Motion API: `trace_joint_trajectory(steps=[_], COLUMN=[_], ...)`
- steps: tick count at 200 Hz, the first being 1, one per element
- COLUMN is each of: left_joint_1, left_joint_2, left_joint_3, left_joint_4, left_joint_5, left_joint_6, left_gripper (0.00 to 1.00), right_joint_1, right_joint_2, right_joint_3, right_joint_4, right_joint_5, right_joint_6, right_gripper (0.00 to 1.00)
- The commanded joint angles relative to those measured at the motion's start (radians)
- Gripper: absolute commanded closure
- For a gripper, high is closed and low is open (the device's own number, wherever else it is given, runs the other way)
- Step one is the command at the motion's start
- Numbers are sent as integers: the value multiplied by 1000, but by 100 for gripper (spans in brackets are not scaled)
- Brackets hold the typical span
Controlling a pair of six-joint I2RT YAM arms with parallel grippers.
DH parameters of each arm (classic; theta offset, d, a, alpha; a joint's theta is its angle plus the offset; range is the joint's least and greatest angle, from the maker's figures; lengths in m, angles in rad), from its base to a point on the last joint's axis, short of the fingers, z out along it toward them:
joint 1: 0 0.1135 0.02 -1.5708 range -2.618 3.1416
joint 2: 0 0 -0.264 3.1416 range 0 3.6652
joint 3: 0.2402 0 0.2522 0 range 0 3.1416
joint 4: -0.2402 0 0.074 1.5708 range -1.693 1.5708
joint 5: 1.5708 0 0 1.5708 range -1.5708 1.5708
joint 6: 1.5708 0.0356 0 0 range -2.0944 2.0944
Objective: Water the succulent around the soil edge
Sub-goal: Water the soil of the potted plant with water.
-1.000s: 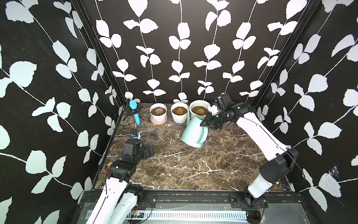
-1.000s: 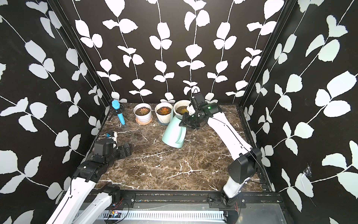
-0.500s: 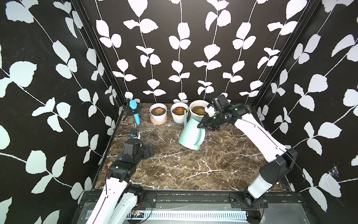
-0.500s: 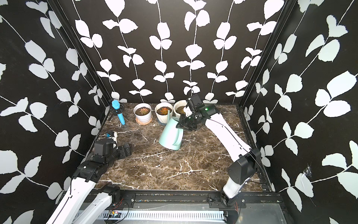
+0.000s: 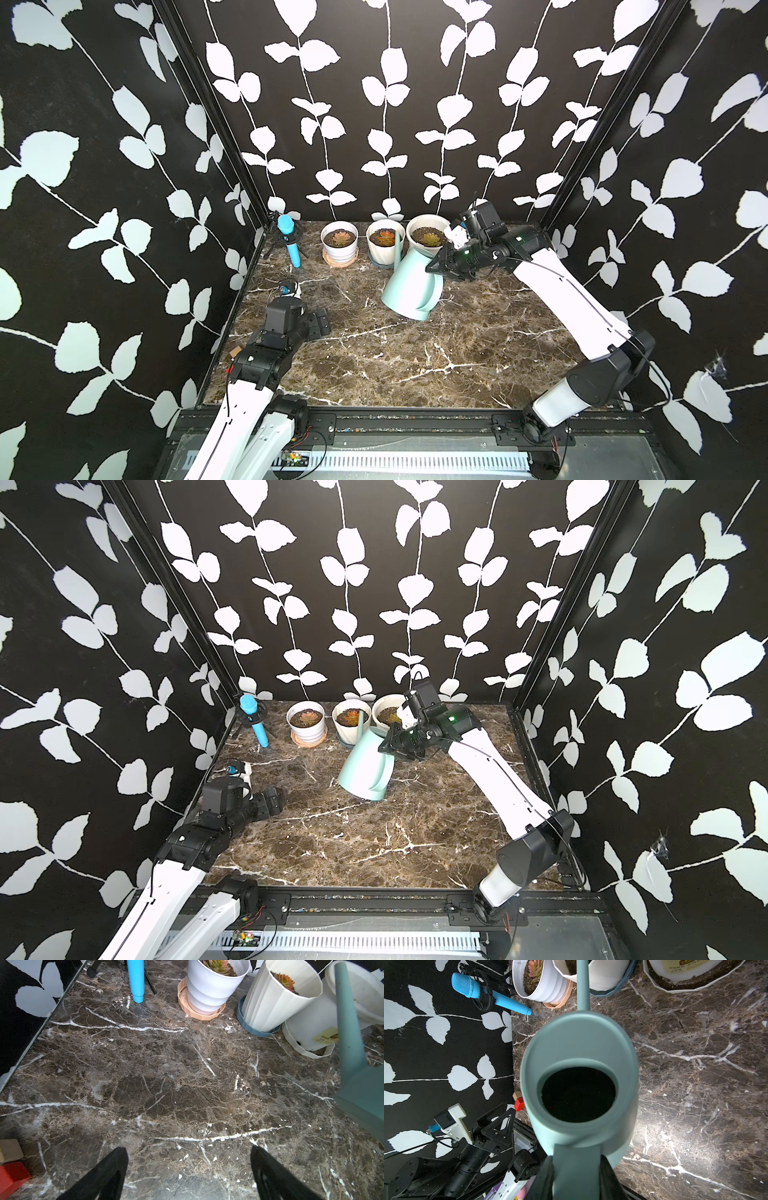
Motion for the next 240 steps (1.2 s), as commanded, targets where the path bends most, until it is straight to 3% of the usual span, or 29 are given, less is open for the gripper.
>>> trace_joint_trajectory(steps=[1,240], left_joint_1=[-7,-8], left_joint_2=[-9,-20], left_joint_3=[-9,-8], left_joint_4=[4,3], left_joint_5=[-3,-7], left_joint_6=[1,0], left_gripper=[7,7], right_joint_1=[6,26], right_joint_2=[-39,-19], right_joint_3=[-30,-57], right_joint_4=[84,74], right_joint_5=[-35,-64], right_joint_6=[30,68], right_gripper=[100,100])
